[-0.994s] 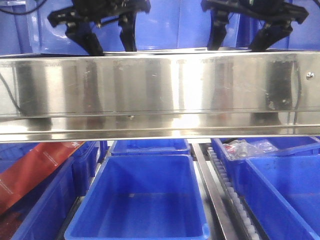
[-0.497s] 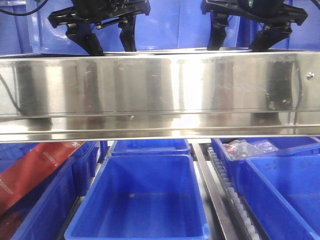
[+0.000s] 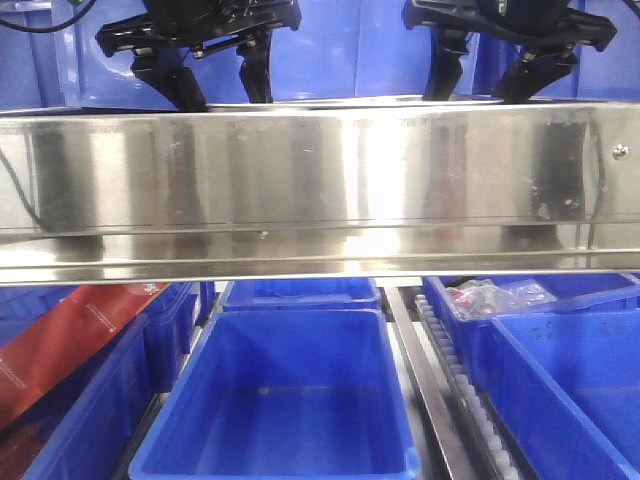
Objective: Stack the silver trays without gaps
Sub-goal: 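Close both grippers on opposite rims of the silver tray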
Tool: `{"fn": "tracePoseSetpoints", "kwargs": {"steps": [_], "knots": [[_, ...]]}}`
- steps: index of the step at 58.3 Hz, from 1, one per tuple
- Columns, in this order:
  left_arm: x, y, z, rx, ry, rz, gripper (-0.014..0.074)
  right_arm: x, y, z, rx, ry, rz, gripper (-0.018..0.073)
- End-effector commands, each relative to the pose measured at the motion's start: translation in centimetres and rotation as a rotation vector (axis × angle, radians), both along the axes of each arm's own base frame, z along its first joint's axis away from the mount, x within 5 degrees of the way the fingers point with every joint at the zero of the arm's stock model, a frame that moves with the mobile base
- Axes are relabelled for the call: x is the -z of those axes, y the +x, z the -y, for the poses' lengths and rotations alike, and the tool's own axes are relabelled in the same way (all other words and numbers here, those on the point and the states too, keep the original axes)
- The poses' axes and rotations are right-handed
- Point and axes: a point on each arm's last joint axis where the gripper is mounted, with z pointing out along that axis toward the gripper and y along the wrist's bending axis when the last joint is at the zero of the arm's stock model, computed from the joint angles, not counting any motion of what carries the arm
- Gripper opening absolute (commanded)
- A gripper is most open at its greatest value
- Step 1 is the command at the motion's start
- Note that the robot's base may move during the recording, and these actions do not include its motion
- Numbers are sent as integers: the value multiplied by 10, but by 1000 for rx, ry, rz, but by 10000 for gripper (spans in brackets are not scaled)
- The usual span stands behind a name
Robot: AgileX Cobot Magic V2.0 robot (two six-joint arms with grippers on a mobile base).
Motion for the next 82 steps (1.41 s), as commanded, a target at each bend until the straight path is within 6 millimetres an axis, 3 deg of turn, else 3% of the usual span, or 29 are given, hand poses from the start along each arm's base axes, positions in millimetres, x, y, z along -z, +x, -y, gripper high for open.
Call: {"fn": "tracePoseSetpoints", "kwargs": {"steps": [1, 49, 56, 62, 67, 82], "knots": [[-3, 0, 1, -5, -9, 4, 339, -4, 0, 0, -7, -13, 20, 295], [7, 1, 3, -9, -8, -35, 324, -2, 1, 0, -8, -16, 10, 291], [7, 1, 3, -9, -8, -35, 199, 9, 2, -1, -12, -26, -38, 192], [7, 1, 3, -9, -9, -36, -43, 13, 3, -1, -14, -30, -59, 22], [7, 1, 3, -9, -11, -37, 0, 13, 3, -1, -14, -30, -59, -101], [4, -2, 2, -11, -11, -57, -17, 4, 4, -1, -16, -27, -46, -80]]}}
